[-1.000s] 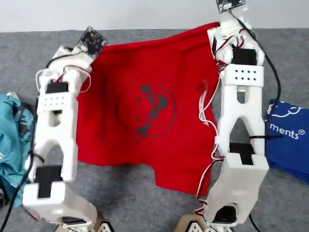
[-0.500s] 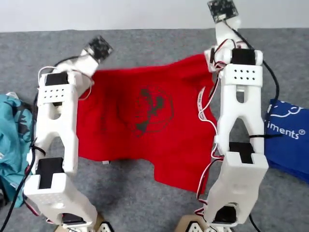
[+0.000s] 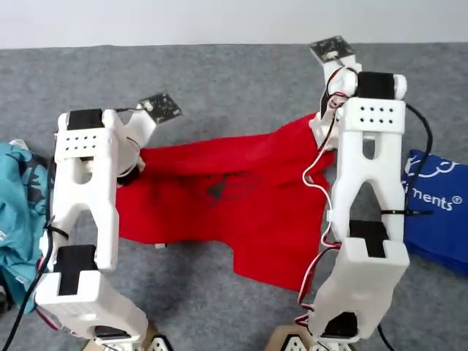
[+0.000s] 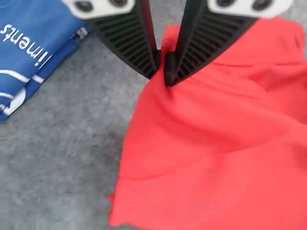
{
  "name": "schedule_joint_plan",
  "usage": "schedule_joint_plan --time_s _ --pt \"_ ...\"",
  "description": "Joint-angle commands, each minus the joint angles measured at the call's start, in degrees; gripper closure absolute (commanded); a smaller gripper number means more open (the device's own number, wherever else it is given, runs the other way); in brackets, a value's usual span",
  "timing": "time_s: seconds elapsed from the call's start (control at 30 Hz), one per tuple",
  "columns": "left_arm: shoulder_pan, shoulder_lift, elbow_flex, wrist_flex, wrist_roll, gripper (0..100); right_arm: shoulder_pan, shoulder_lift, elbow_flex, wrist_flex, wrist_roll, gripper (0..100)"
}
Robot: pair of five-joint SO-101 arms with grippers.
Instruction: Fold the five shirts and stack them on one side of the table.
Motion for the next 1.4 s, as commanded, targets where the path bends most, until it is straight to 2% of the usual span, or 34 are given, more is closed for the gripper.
schedule_joint_plan --time_s 0.0,0.37,0.73,1.13,1.37 --pt "0.35 -3.52 -2.24 4.66 -3.16 99 -1.19 -6.46 3.16 2.59 -0.18 98.9" --pt "-1.14 -2.99 -0.84 6.86 -8.0 99 -3.12 -27.56 30.51 2.68 -0.18 98.9" --pt "-4.22 -2.9 0.57 4.75 -9.76 99 -6.73 -46.73 54.59 2.68 -0.18 98.9" --pt "-4.22 -2.81 5.93 6.42 -14.51 99 -7.87 -48.92 67.69 2.15 -0.79 98.8" --pt "-4.13 -2.81 7.34 1.32 -12.48 99 -7.87 -48.84 68.92 0.22 -0.79 98.8"
